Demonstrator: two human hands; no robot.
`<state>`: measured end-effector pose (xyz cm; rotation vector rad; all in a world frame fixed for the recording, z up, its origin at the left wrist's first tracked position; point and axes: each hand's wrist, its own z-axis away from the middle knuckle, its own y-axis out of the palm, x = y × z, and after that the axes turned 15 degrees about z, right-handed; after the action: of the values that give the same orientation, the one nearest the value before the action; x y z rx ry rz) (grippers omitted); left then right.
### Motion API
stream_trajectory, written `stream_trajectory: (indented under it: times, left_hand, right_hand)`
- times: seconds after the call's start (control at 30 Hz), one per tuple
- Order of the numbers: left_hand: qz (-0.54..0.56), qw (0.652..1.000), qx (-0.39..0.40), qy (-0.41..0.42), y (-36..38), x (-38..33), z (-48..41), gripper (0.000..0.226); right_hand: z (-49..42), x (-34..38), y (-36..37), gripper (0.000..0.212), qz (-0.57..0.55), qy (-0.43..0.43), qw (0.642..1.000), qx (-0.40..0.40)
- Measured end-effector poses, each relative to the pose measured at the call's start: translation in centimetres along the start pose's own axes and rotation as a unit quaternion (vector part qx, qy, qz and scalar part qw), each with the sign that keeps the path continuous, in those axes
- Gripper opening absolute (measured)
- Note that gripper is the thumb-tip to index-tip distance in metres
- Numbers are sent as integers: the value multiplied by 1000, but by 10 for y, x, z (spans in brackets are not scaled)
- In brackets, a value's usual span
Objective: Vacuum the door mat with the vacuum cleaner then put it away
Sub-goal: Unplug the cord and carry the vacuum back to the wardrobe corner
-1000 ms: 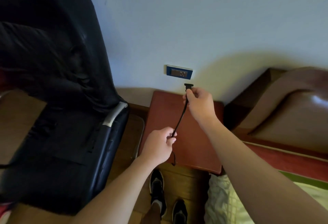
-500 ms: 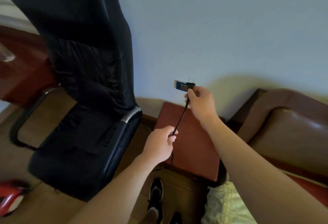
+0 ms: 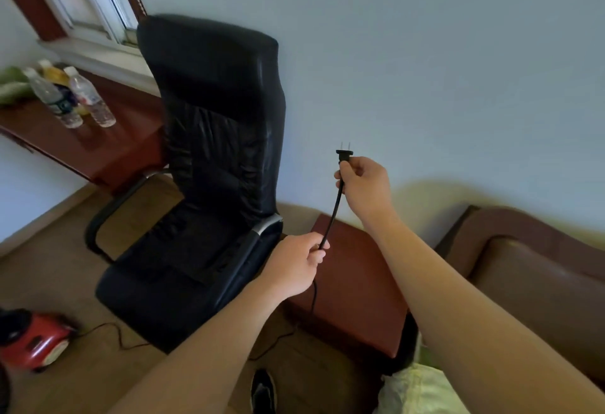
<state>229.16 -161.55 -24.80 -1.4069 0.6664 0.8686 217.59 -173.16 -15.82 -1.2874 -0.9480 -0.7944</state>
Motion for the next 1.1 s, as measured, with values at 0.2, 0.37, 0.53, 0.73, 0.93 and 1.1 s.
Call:
stream_trajectory:
  times: [0.2,0.37,0.53,0.73,0.93,1.1]
  left_hand:
    - [-6,1000,-12,15,-29,-28,16,18]
    - [-6,999,-40,24,-56,-39,36,16]
    - [-12,998,-64,22,-84,-34,57,14]
    - [-5,997,-77,28,-110,-24,89,14]
    - [9,994,-101,39,-139,-8,136,9]
    - [17,992,-120,43,-172,16,190,10]
  right_hand:
    - [18,45,-8,15,7,-24,1000,12]
    - [32,79,-2,17,18,-55,998,24]
    - [50,105,17,25,21,-98,994,47]
    - [77,125,43,24,23,-121,991,57]
    - [117,146,74,24,25,-120,989,76]
    - [163,166,114,23,28,-140,987,78]
